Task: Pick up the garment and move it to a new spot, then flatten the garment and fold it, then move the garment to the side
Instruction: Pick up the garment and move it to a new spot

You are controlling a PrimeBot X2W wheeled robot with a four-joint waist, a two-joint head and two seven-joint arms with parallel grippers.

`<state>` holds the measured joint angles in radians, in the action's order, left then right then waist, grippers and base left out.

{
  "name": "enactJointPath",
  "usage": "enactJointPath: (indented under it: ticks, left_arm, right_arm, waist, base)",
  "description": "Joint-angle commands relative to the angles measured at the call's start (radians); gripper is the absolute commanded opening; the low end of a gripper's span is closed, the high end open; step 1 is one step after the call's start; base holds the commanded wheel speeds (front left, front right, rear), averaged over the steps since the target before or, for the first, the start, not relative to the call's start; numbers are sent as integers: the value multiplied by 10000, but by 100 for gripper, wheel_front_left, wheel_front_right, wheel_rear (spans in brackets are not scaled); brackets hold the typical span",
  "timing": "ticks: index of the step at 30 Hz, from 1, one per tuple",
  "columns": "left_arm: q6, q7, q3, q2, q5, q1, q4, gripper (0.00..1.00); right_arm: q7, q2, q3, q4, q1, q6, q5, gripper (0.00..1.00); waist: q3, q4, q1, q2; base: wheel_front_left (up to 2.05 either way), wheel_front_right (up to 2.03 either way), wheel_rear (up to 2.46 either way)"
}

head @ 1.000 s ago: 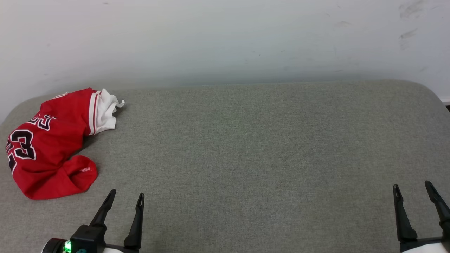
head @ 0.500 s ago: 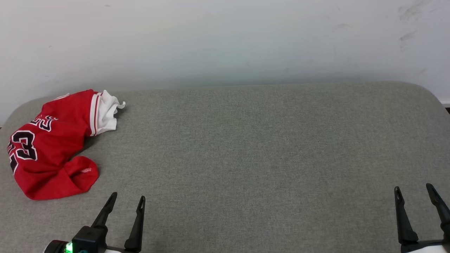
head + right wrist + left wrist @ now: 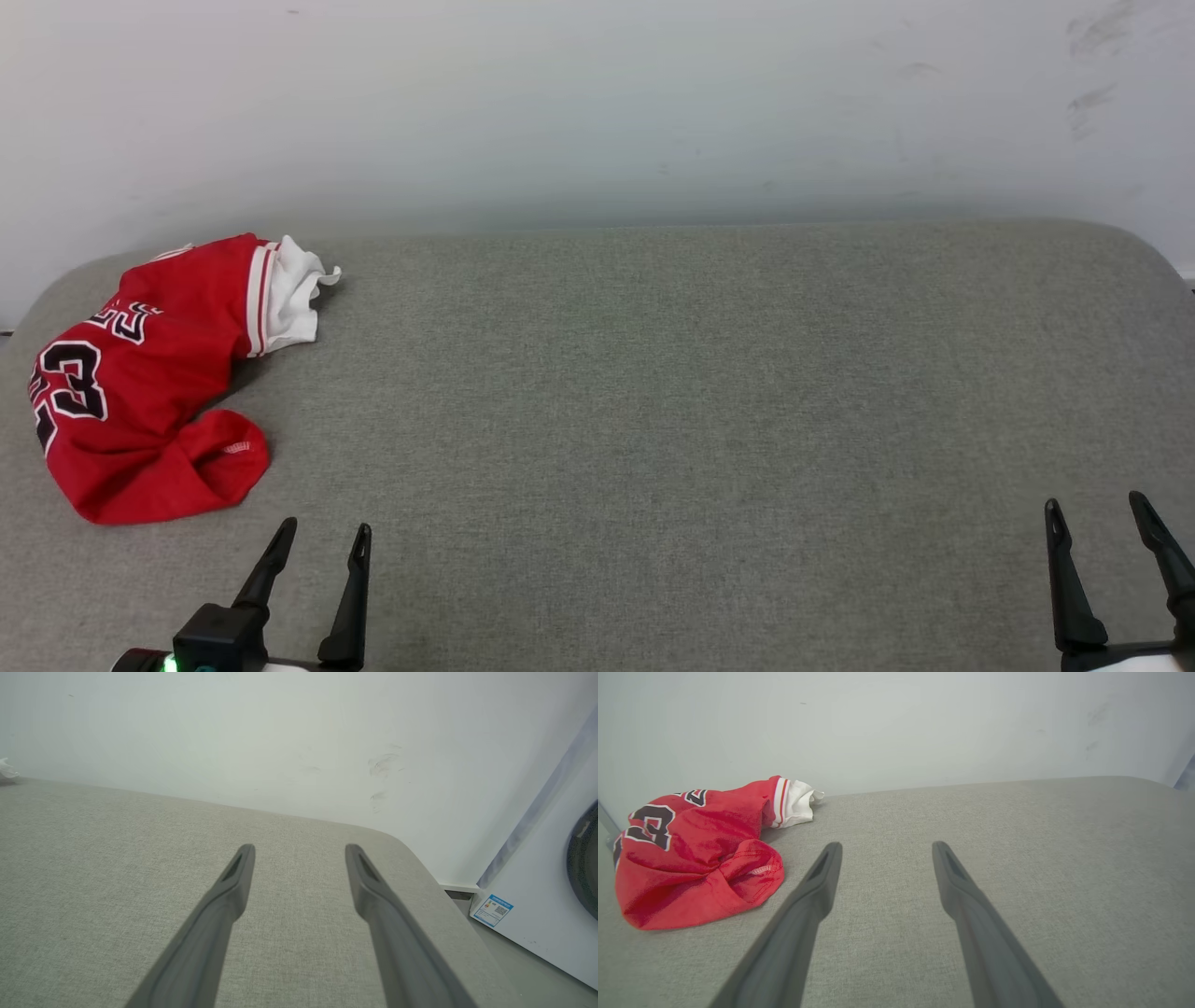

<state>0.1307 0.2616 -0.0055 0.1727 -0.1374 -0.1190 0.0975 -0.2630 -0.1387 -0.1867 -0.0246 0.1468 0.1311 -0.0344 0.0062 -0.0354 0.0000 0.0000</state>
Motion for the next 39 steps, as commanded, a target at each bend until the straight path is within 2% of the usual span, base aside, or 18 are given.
enactJointPath:
  ticks: [1,8,18,28,39]
  left_arm:
    - [-4,49,29,8,-46,-42,20,100]
    - [-3,39,106,-73,-70,-140,60,100]
    - [-3,39,366,-246,-210,-203,118,100]
    - [-3,39,613,-359,-189,-196,256,100]
    - [-2,39,963,-228,-297,77,298,100]
  right_arm:
    - [-27,57,-26,-31,122,-7,80,100]
    - [-27,10,122,-157,93,-7,169,100]
    - [-26,-303,628,-390,88,-8,457,100]
    - [-26,-173,619,-501,248,-8,392,100]
    - [-26,-467,770,-660,196,-8,324,100]
  waist:
    - [-15,107,0,0]
    - [-46,554,0,0]
    - [-131,1620,0,0]
    - [-217,2686,0,0]
    - [-306,3207,0,0]
  base:
    - [0,0,0]
    - [0,0,0]
    - [0,0,0]
    - [0,0,0]
    - [0,0,0]
